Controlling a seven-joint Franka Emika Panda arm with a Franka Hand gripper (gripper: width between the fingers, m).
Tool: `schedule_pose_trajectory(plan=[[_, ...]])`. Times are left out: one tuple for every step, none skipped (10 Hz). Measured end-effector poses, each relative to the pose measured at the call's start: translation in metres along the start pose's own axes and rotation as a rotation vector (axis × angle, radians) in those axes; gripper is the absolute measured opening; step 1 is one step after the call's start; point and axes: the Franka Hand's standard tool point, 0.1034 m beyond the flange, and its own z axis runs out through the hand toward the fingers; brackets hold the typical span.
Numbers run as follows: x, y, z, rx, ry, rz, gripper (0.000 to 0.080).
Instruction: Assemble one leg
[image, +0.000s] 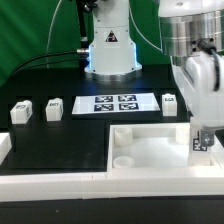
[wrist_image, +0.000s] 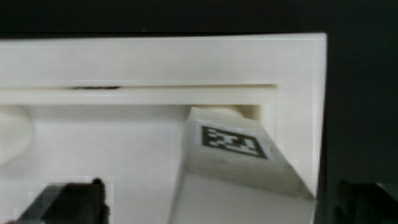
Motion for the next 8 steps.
schedule_pose_trajectory(plan=[[0.0007, 0.0004, 0.0009, -0.002, 0.001, -0.123, 0.0645], [0.0005, 0.0006, 0.0014, -0.002, 0.001, -0.199, 0.0649], [-0.0002, 0.0007, 0.0015, -0.003, 0.0, -0.25, 0.0649], [-0.0005, 0.0007, 0.0016, -0.002, -0.001, -0.248, 0.0649], [-0.0005, 0.0007, 0.0016, -0.002, -0.001, -0.248, 0.0649], [-0.0005, 0.0007, 0.0016, -0.002, -0.001, -0.248, 0.0649], [-0.0005, 0.0007, 0.0016, -0.002, -0.001, -0.248, 0.0649], [-0.0005, 0.0007, 0.0016, -0.002, -0.001, -0.248, 0.0649]])
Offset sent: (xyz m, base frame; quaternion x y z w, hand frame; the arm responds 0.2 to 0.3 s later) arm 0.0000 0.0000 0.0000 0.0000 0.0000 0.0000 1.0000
